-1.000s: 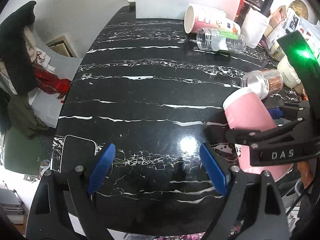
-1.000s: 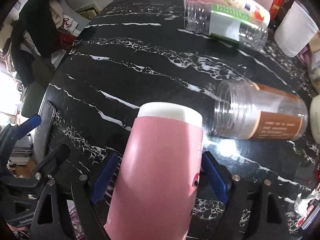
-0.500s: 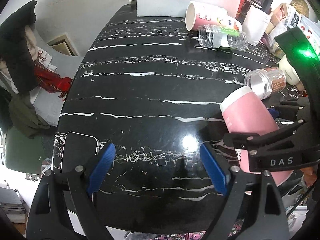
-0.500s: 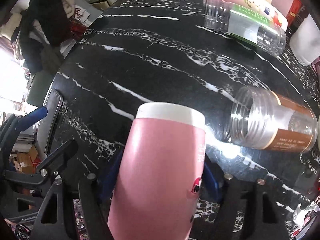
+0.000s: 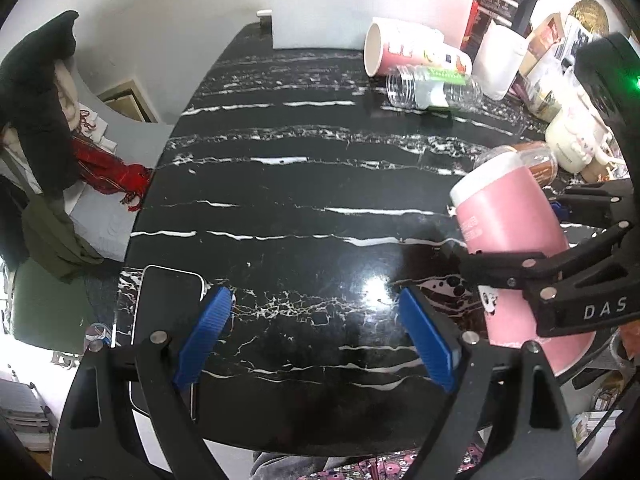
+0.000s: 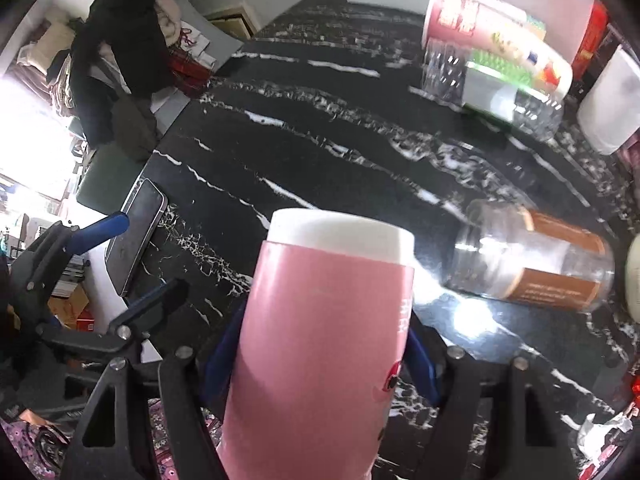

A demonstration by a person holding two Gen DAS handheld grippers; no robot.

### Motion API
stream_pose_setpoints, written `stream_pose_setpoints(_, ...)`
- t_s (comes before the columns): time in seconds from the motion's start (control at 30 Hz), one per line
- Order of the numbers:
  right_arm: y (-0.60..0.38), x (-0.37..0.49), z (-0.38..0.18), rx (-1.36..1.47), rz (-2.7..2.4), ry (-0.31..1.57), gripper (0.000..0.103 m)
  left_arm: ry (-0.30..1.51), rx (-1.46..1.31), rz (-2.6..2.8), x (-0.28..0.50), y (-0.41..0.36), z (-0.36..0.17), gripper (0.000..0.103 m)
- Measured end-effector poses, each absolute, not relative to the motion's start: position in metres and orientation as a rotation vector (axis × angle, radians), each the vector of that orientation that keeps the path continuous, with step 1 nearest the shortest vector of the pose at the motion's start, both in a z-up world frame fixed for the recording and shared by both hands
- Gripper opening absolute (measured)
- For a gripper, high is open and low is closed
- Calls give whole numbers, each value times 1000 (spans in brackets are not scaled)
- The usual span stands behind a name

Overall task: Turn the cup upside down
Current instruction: 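Rotate the right gripper to turn the pink cup rim-down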

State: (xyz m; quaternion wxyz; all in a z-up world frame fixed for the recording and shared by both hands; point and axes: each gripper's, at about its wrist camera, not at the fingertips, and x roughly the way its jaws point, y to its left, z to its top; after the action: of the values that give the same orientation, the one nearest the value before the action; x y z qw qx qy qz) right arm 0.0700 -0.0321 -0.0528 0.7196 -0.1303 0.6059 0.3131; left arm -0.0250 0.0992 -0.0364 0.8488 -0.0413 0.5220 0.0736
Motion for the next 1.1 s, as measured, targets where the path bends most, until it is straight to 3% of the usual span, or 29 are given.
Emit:
stream_pose_setpoints(0.23,-46,59,-18,-258,657,1172,73,1054,-87,175,-32,103,-15,86)
stream_pose_setpoints(0.43,-54,33,18,-225,569,836,73,1049,-92,190,-33,105,-11,86)
stream_pose_setpoints(0.67,-60,4,9,-165,440,550,73,1064,-74,217,-32,107,-18,86)
stream_pose_setpoints(1.1,-76,-19,-34,-37,281,418,74,1089,-78,232,-31,113,-36,86)
